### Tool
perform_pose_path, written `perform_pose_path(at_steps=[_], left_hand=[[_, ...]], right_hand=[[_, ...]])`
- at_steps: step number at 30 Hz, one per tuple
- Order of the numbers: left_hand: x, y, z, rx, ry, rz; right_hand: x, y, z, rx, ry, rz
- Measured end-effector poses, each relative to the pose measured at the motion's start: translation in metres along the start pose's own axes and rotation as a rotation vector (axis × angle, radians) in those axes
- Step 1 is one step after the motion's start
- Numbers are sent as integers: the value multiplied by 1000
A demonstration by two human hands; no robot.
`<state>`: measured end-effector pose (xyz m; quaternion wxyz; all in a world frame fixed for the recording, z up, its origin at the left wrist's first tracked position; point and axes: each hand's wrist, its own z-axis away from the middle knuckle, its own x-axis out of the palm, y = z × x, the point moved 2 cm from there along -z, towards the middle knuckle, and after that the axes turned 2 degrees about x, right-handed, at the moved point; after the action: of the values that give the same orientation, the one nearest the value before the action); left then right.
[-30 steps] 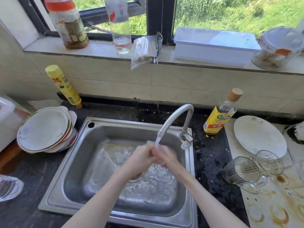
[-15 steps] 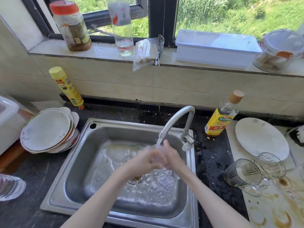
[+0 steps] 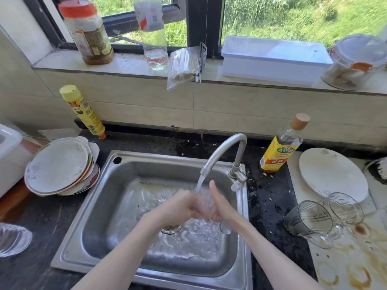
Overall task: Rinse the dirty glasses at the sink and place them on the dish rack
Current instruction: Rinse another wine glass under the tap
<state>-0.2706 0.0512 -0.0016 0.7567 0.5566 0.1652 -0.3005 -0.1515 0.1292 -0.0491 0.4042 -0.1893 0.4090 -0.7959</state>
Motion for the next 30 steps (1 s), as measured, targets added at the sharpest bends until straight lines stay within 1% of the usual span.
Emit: perform_pose_path(at_steps=[2, 5, 6, 7, 9, 10, 11, 13, 16, 17, 18, 19, 22, 23, 24, 25, 27, 30], left_hand=[[-1, 1, -2, -27, 123, -15], [4, -4, -3, -105, 301, 7], [5, -4, -2, -102, 307, 27], [6, -1, 0, -81, 259, 38], [7, 3, 1, -22, 74, -10], [6, 5, 1, -2, 28, -37], [4, 6, 1, 5, 39, -57], [-1, 7, 0, -26, 158, -73], [-1, 8, 0, -137, 363, -39], [-1, 6, 2, -150, 401, -6], [-1, 5, 3, -139, 399, 13], [-1, 4, 5, -101, 348, 6], [0, 2, 10, -3, 75, -145], [0, 2, 10, 6, 33, -180], [-2, 1, 9, -7, 25, -181], [-3, 1, 8, -27, 47, -154], [-6, 3, 6, -55, 156, -106], [-3, 0, 5, -93, 333, -55]], right_hand=[[3, 3, 1, -57, -20, -32], [2, 7, 2, -148, 25, -8], [1, 5, 3, -159, 42, -7], [1, 2, 5, -157, 49, -13], [-1, 5, 5, -110, 38, -10], [0, 5, 6, -72, 37, -12], [1, 4, 7, -40, 43, -25], [3, 4, 7, -26, 56, -36], [8, 1, 6, -117, 97, 36], [9, 1, 7, -131, 109, 40], [9, 1, 7, -135, 120, 39], [10, 1, 8, -137, 121, 31], [10, 3, 9, -68, 139, -45], [10, 6, 7, -32, 141, -64], [11, 9, 4, 8, 123, -74], [14, 13, 3, 46, 85, -81], [19, 17, 3, 74, 23, -92], [22, 12, 7, -19, 59, -109]])
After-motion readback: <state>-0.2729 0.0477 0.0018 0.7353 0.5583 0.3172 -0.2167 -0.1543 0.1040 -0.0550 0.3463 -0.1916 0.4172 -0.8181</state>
